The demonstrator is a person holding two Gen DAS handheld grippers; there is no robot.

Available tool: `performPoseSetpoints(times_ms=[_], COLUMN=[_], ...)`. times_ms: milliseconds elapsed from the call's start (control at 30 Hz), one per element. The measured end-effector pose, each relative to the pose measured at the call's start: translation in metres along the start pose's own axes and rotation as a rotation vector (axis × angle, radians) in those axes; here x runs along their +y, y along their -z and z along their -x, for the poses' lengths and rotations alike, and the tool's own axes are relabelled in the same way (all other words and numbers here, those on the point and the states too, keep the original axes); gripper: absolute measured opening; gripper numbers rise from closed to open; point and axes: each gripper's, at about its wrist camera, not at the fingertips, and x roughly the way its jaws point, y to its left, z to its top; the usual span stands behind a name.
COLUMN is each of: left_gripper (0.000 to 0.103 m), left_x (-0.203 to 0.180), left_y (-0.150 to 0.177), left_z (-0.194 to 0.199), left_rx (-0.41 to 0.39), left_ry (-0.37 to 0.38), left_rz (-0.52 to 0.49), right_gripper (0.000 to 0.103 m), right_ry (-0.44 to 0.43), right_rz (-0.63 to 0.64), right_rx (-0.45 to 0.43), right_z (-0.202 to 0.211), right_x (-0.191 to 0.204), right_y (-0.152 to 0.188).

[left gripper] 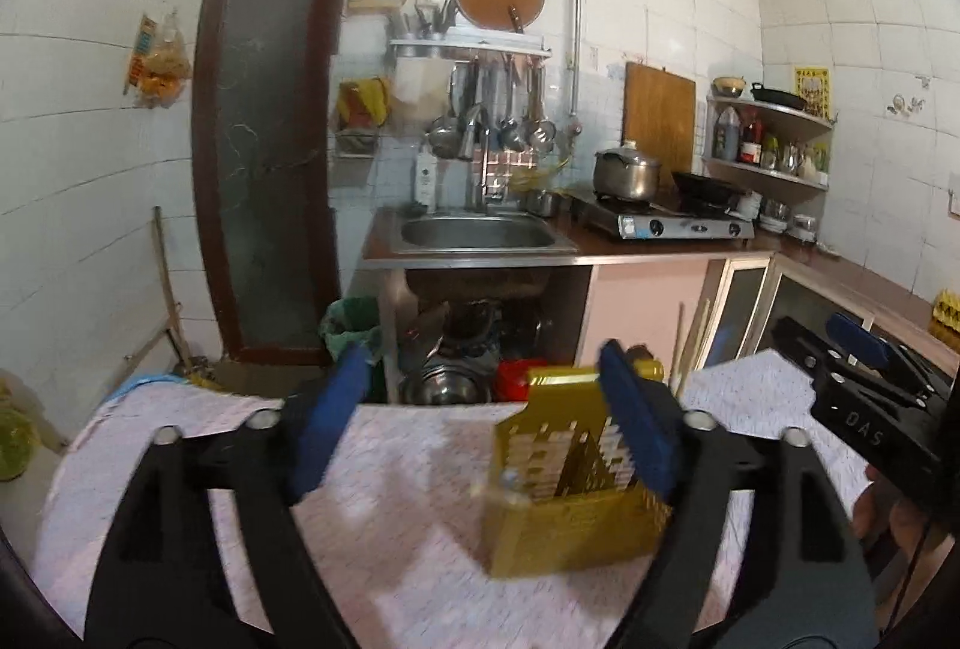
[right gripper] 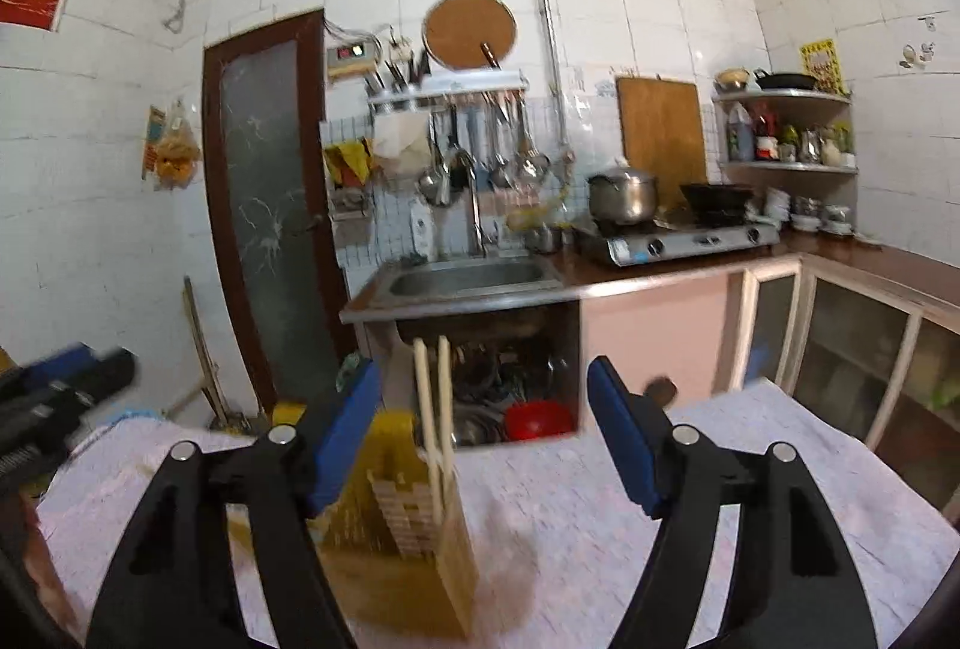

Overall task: Organize utensils
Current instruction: 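Lower both items into the yellow holder and open both tools, then grasp a wooden chopstick with the right tool while the left tool grasps another chopstick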

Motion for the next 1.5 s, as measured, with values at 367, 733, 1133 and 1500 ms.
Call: performPoseSetpoints(times_ms=[367, 733, 1133, 1500], left_gripper=[0.098, 0.098, 0.098, 0.098], left_x=[0.024, 0.038, 0.025, 0.005], left_y=[0.085, 0.169, 0.193, 0.208], left_z=[0.038, 0.006, 0.005, 0.011], left_rx=[0.219, 0.434, 0.493, 0.551], left_ry=[-0.058, -0.089, -0.077, -0.054], left_rz=[-0.012, 0.010, -0.045, -0.096], right_gripper=[0.071, 0.070, 0.008, 0.007], right_ry=[0.031, 0.045, -0.011, 0.005], right_rz=[-0.013, 0.052, 0.076, 0.069], right_rx=[0.359, 0.539, 0.578, 0.588], right_z=[0.018, 0.006, 0.011, 0.020], right_x=[-0.004, 0.021, 0.042, 0.009], right_y=[0.101, 0.173, 0.182, 0.179])
